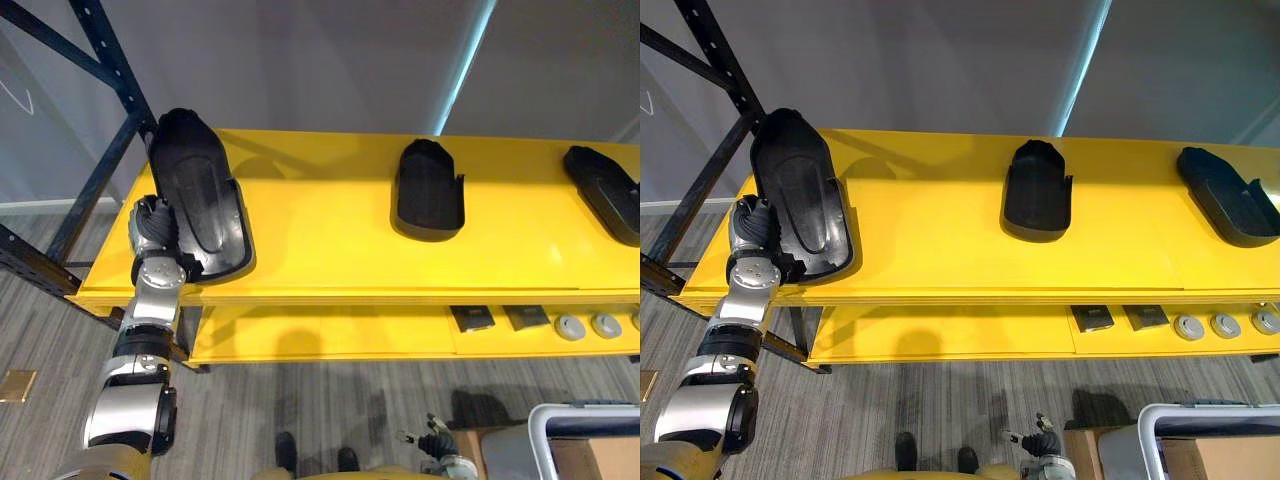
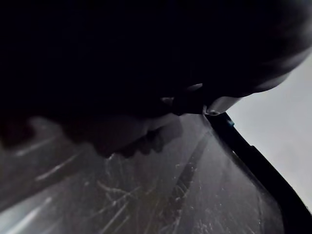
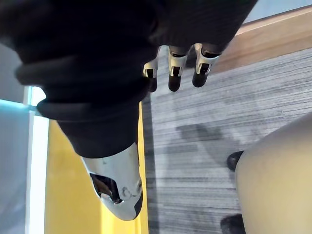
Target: Walk over and take plastic housings, then place them on the shelf
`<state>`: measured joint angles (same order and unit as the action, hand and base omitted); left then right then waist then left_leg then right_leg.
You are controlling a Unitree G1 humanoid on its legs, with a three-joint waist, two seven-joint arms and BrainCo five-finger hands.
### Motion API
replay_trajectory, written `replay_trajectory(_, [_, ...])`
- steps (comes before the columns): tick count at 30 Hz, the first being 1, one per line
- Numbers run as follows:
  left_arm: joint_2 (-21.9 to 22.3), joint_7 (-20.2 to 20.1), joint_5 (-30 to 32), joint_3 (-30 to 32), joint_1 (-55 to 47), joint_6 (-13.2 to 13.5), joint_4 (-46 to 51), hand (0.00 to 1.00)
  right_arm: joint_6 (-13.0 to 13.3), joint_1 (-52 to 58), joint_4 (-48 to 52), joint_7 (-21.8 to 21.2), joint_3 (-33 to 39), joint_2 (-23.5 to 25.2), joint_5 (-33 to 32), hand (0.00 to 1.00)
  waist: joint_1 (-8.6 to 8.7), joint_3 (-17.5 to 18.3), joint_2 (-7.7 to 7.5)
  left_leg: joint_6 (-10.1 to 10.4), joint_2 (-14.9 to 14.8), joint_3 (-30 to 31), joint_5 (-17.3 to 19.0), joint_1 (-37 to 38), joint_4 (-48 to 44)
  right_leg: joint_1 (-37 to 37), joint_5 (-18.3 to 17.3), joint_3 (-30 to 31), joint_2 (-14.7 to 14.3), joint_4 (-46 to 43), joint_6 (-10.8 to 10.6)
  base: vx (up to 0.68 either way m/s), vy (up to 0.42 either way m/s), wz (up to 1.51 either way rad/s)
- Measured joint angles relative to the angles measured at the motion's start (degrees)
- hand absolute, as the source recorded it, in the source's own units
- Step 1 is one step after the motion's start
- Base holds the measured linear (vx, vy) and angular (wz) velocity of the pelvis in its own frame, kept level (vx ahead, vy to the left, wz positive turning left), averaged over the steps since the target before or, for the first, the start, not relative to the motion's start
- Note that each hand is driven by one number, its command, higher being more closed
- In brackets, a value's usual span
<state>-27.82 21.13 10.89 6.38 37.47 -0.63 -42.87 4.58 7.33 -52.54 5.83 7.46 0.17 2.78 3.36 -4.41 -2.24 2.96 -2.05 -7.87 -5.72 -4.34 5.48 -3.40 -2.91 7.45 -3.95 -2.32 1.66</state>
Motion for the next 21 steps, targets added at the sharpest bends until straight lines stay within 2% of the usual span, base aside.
replay_trajectory(1, [-0.1, -0.1, 0.0, -0.1, 0.2, 0.0, -0.4, 1.0, 0.0, -0.2, 0.0, 0.0, 0.0, 0.0, 0.0, 0.0, 0.59, 0.0, 0.01, 0.0, 0.1, 0.0, 0.0, 0.0, 0.0, 0.0, 0.0, 0.0, 0.1, 0.0, 0.0, 0.0, 0.0, 0.0])
replay_trajectory(2, [-0.2, -0.1, 0.0, -0.1, 0.2, 0.0, -0.4, 0.0, 0.1, -0.3, 0.0, 0.0, 0.0, 0.0, 0.0, 0.0, 0.75, -0.1, 0.01, 0.0, 0.1, 0.0, 0.0, 0.0, 0.0, 0.0, 0.0, 0.1, 0.1, 0.0, 0.0, 0.01, 0.009, -0.04])
replay_trajectory(6, [-0.2, -1.2, -0.1, -2.3, 0.4, 0.3, -0.4, 0.0, 0.2, -0.3, 0.0, 0.0, 0.0, 0.0, 0.0, 0.0, 0.88, -0.1, -0.06, 0.0, 0.1, 0.0, 0.0, -0.7, 0.0, -0.9, 0.0, 0.3, 0.1, -0.1, 0.0, 0.01, 0.003, -0.02])
replay_trajectory(14, [-0.1, -1.0, -1.2, -2.3, 0.9, 0.6, -0.9, 0.0, 0.6, -0.4, 0.0, 0.2, -0.1, 0.1, 0.0, 0.0, 1.34, -0.2, -0.23, 0.0, 0.1, 1.6, 0.0, -0.2, 0.0, -0.7, 0.0, 0.5, 0.1, -0.4, 0.0, 0.02, -0.006, -0.02])
replay_trajectory(17, [-0.1, -0.5, -1.3, -2.2, 2.8, 0.6, -2.3, 0.0, 0.7, -0.7, 0.0, 0.2, -0.2, 0.1, 0.0, 0.0, 2.15, -0.6, -0.61, 0.0, 0.1, 2.0, 0.0, 0.1, 0.0, -0.5, 0.0, 0.4, 0.1, -0.6, 0.0, 0.0, 0.0, 0.0])
replay_trajectory(21, [0.2, 1.3, -1.3, -2.2, 4.2, 1.0, -1.6, 0.0, 0.8, -0.8, 0.0, 0.2, -0.1, 0.1, 0.0, 0.0, 2.19, -0.8, -0.96, 0.0, 0.1, 2.0, 0.0, 0.2, 0.0, -0.4, 0.1, 0.4, 0.2, -0.6, -0.1, 0.0, 0.0, 0.0])
